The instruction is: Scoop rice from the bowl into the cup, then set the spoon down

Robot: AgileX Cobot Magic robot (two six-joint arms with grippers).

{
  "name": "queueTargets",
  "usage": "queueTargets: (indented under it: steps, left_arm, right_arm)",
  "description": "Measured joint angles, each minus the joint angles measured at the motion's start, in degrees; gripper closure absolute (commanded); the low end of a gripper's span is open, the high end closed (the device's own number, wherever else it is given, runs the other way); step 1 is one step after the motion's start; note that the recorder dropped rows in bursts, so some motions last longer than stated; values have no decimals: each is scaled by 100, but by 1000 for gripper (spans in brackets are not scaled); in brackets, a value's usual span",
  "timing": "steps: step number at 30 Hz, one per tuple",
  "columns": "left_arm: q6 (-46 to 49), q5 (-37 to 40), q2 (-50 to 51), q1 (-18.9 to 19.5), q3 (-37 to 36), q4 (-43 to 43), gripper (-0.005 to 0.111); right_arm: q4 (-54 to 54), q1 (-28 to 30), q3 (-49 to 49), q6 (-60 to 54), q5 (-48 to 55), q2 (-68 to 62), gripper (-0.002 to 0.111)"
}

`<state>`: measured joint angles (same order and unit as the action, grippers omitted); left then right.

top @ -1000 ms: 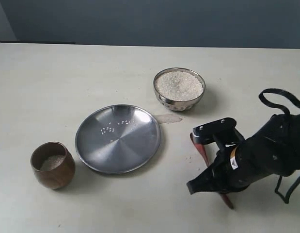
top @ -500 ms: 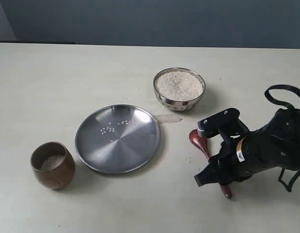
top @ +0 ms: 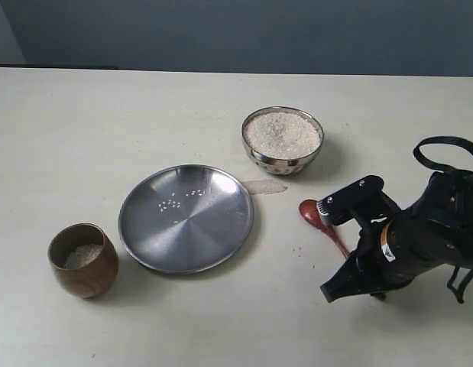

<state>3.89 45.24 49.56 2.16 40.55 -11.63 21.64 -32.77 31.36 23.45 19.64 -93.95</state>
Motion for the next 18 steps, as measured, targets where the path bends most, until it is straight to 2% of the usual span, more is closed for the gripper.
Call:
queueTargets:
  steps: [10,13,18]
  left_arm:
    - [0,0,0,0,0,0,106]
    - [0,0,0,0,0,0,106]
    - [0,0,0,0,0,0,106]
  right_arm:
    - [30,0,0,0,206,425,109]
    - [462,0,58,382,801,742,109]
    - [1264,0,314,981,2385,1016,109]
